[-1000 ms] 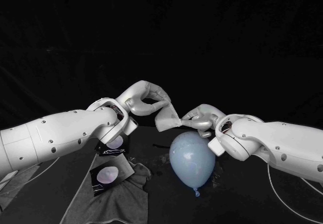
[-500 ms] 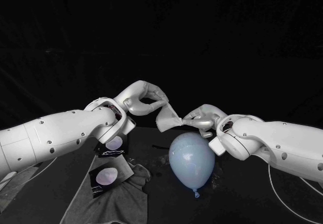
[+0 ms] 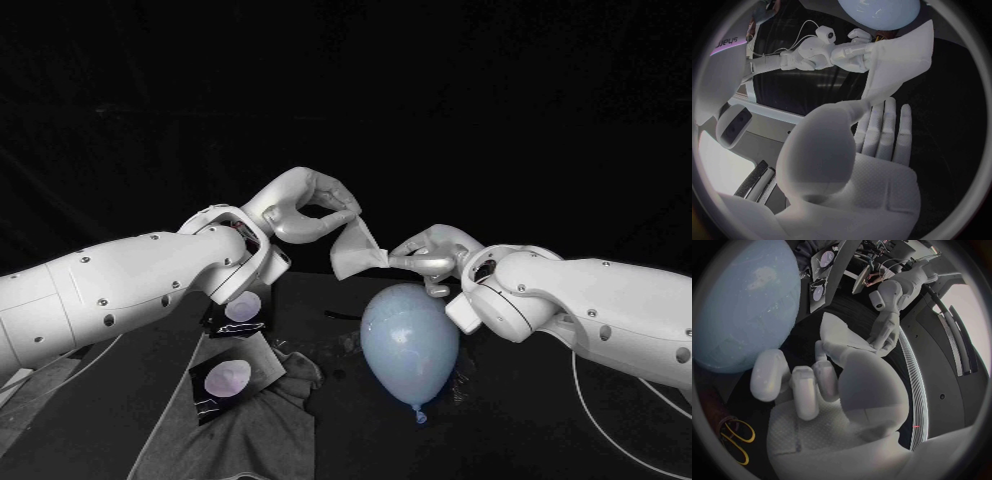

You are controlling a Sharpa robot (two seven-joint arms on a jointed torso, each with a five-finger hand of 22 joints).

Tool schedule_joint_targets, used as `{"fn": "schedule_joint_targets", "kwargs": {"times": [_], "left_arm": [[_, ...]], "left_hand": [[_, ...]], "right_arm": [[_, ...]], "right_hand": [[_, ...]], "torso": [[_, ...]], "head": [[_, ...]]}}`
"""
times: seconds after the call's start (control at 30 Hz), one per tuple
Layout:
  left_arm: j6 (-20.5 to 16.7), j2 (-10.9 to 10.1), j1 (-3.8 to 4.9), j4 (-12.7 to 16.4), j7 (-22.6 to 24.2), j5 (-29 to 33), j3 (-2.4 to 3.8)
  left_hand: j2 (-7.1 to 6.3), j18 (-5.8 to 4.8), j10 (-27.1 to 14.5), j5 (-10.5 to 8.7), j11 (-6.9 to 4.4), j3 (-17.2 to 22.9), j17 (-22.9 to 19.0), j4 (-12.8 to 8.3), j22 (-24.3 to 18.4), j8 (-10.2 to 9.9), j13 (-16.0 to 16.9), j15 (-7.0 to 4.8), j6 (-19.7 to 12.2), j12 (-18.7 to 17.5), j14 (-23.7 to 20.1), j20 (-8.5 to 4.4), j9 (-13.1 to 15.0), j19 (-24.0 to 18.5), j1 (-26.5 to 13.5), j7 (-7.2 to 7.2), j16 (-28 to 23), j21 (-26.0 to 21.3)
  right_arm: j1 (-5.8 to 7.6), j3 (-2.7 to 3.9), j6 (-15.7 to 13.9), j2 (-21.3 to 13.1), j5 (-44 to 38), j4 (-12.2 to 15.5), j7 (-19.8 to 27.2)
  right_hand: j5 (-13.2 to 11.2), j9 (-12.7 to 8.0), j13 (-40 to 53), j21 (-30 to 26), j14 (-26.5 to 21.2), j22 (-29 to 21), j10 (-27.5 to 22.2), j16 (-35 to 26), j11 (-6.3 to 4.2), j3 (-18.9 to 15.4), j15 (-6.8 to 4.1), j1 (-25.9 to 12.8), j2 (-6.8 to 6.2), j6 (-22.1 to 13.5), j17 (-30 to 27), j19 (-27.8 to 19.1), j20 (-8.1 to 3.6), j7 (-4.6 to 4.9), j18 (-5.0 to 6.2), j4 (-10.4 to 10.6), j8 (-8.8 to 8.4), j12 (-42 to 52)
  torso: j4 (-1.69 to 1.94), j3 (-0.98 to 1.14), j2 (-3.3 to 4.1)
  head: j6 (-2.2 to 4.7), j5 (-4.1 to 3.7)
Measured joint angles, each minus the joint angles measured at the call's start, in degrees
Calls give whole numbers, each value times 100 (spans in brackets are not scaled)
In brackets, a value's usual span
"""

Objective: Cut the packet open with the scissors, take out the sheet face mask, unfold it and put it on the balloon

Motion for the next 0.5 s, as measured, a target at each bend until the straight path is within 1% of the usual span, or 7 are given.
{"fn": "schedule_joint_targets", "kwargs": {"times": [0.07,0.1,0.23,0.27,0.33,0.5], "left_arm": [[-2,2,5,0,5,4,4],[-3,3,6,0,8,5,5],[-7,6,7,-2,18,8,6],[-9,6,7,-2,21,9,6],[-13,5,7,-3,25,12,11],[-27,1,8,-2,41,25,43]], "left_hand": [[-7,0,0,0,0,0,0,0,0,0,0,0,-17,0,0,0,6,0,-7,1,0,0],[-7,0,0,0,0,0,0,0,1,0,0,0,-17,0,0,0,8,0,-7,0,0,0],[-7,0,0,0,0,0,0,0,5,-6,0,0,-18,0,0,0,84,0,-7,1,0,0],[-7,0,0,0,0,0,0,0,5,-6,0,0,-19,0,0,0,85,0,-7,1,0,0],[-7,0,0,-1,0,0,-1,0,5,-6,0,0,-19,0,0,0,84,0,-7,1,0,0],[-7,0,0,-7,0,0,-1,0,5,-18,0,0,-19,0,0,0,85,0,-7,1,0,0]], "right_arm": [[-2,-4,1,0,3,0,-1],[-3,-4,0,0,6,0,-1],[-4,-5,-3,-1,22,-4,-1],[-4,-5,-5,-1,26,-11,-1],[-4,-5,-9,-1,30,-23,-1],[-4,-5,-24,-2,34,-57,-18]], "right_hand": [[0,-74,0,-72,34,1,-71,-1,70,-85,34,-91,-53,-144,0,-38,38,87,0,73,-125,-114],[0,-97,-1,-76,34,1,-89,-1,88,-119,34,-104,-66,-183,0,-47,47,111,0,84,-160,-138],[0,-110,-2,-105,33,0,-94,-3,93,-125,34,-104,-66,-190,0,-47,47,117,3,90,-163,-189],[0,-121,-2,-129,33,0,-121,-13,120,-125,34,-104,-66,-190,0,-59,59,118,48,90,-185,-215],[0,-136,-4,-130,33,0,-120,-14,119,-140,35,-104,-66,-190,-1,-68,68,118,85,106,-205,-218],[0,-137,-5,-130,32,-2,-120,-23,119,-140,35,-104,-66,-190,-4,-67,68,118,87,106,-207,-219]], "torso": [[0,0,0],[0,0,0],[0,1,0],[0,1,1],[0,1,0],[1,1,-1]], "head": [[2,-1],[3,-1],[7,-12],[8,-12],[8,-13],[11,-13]]}}
